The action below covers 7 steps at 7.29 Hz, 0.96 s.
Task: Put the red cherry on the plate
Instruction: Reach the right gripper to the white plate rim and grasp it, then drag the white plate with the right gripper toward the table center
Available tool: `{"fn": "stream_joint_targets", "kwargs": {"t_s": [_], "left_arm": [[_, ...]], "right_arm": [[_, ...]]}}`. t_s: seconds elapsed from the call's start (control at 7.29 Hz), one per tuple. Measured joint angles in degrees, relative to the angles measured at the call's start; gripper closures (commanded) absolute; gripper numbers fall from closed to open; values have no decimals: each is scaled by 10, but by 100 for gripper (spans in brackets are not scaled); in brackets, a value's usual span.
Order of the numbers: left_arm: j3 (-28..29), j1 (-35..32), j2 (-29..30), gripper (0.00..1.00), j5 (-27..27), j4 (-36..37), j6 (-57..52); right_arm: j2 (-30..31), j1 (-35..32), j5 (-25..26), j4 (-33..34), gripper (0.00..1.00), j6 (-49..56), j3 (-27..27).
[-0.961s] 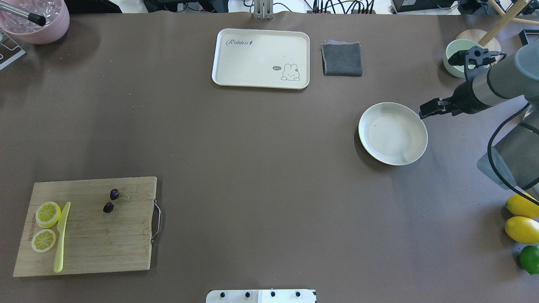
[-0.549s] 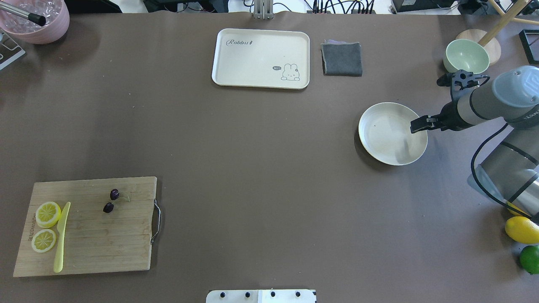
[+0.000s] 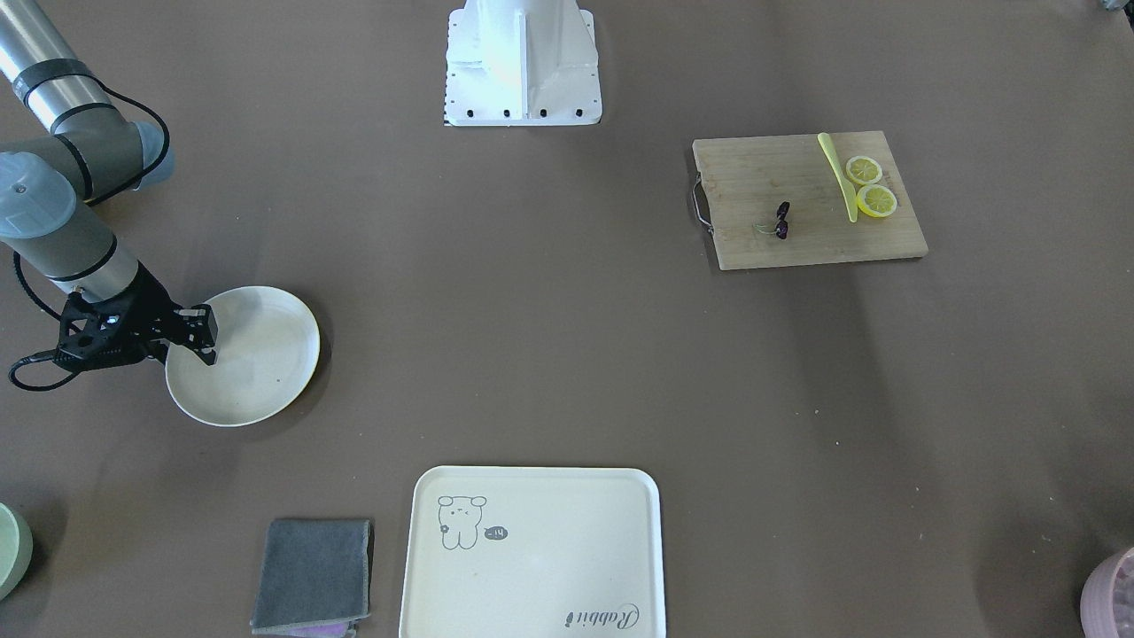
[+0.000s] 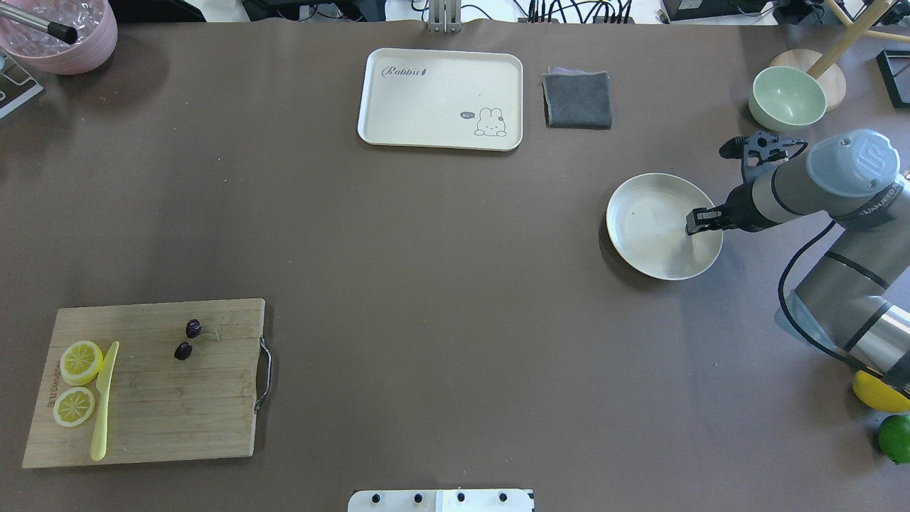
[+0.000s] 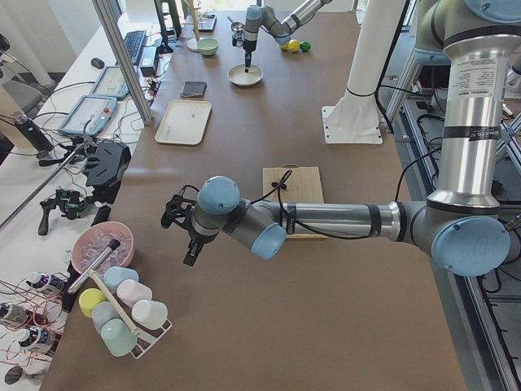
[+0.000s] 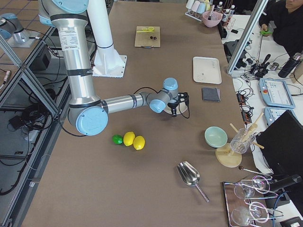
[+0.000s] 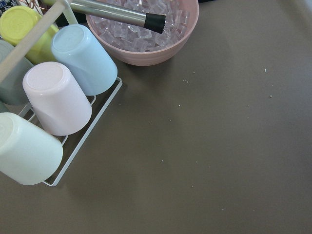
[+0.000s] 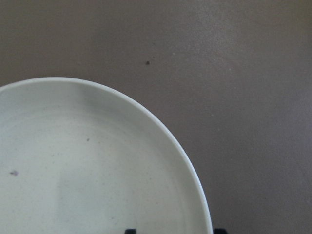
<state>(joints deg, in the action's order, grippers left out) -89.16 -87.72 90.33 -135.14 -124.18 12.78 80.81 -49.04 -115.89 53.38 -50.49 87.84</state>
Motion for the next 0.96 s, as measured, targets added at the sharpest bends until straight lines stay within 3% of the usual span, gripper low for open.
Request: {"fn": "stream_joint_targets", "kwargs": {"t_s": [0.69,0.96], "left_arm": [[-4,-2,-14,2,0,-2,0],[-5,-3,-24,2,-1,-8,0]], "right_arm": [[-9,-30,-34,0,100,-8,8],[-34,-54,-89,0,100,-32,16]]}}
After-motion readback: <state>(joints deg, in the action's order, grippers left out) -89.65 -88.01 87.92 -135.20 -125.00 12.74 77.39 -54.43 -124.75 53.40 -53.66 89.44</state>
